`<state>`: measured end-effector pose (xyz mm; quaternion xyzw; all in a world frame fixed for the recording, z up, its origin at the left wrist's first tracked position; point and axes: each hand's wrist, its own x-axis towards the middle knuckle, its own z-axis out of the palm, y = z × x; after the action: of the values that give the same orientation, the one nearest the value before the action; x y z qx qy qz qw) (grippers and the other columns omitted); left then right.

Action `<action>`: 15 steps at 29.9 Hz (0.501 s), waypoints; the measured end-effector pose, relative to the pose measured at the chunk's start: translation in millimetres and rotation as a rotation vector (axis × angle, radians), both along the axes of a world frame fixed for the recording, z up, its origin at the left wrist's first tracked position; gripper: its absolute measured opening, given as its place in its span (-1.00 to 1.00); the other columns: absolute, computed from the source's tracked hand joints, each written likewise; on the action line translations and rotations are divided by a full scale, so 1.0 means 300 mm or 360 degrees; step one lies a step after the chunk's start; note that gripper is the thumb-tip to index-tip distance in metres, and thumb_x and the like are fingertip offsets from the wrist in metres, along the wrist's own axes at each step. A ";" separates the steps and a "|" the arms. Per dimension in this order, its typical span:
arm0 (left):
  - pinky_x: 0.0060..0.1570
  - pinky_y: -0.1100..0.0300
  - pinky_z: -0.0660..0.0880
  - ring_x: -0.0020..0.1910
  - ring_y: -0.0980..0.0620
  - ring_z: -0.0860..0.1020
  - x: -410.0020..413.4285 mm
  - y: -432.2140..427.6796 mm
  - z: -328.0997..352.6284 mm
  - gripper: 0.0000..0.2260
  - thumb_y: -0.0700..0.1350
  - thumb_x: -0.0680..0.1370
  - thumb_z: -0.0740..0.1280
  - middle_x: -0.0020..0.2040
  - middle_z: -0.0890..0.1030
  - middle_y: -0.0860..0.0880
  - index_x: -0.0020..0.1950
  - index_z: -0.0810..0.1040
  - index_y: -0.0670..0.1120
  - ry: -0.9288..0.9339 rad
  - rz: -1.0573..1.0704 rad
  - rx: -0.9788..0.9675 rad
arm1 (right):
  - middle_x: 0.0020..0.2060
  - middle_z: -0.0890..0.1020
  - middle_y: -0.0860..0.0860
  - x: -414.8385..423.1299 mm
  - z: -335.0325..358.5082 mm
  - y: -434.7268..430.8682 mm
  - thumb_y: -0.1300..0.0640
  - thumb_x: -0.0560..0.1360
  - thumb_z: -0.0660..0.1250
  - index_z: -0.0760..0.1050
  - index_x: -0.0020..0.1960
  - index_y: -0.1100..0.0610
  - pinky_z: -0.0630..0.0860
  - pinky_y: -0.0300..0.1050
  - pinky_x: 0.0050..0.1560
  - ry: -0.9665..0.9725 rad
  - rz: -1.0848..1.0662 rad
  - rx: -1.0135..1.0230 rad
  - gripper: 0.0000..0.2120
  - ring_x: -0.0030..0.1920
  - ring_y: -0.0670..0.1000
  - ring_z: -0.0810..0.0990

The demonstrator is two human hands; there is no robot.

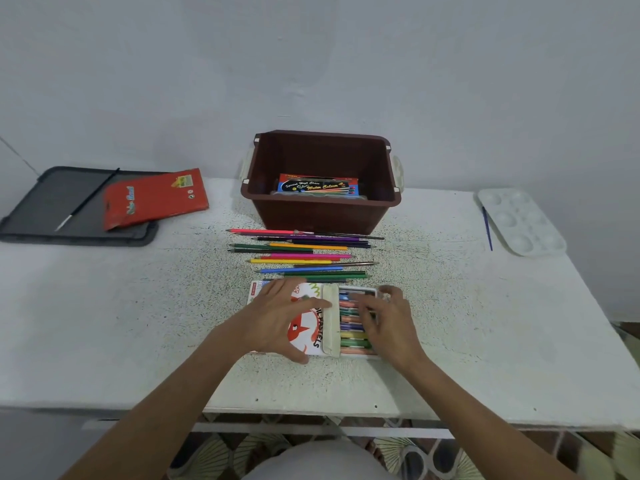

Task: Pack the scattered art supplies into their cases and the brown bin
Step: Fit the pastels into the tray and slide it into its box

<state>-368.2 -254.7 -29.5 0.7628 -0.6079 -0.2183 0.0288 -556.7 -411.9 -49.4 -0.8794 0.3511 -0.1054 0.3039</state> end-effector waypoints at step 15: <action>0.43 -0.13 0.12 0.50 -0.04 -0.06 0.006 0.002 -0.001 -0.14 0.36 0.30 0.46 0.51 0.00 0.04 0.49 0.09 0.36 0.0037 0.0030 0.0020 | 0.34 0.37 0.21 -0.017 -0.040 0.036 0.23 0.54 0.31 0.49 0.35 0.05 0.55 0.18 0.13 0.0070 0.0263 -0.0468 -0.62 0.19 0.28 0.43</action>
<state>-366.5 -254.0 -29.9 0.7662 -0.5989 -0.2306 0.0333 -561.9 -401.1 -61.5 -0.9423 0.2650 -0.1109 0.1718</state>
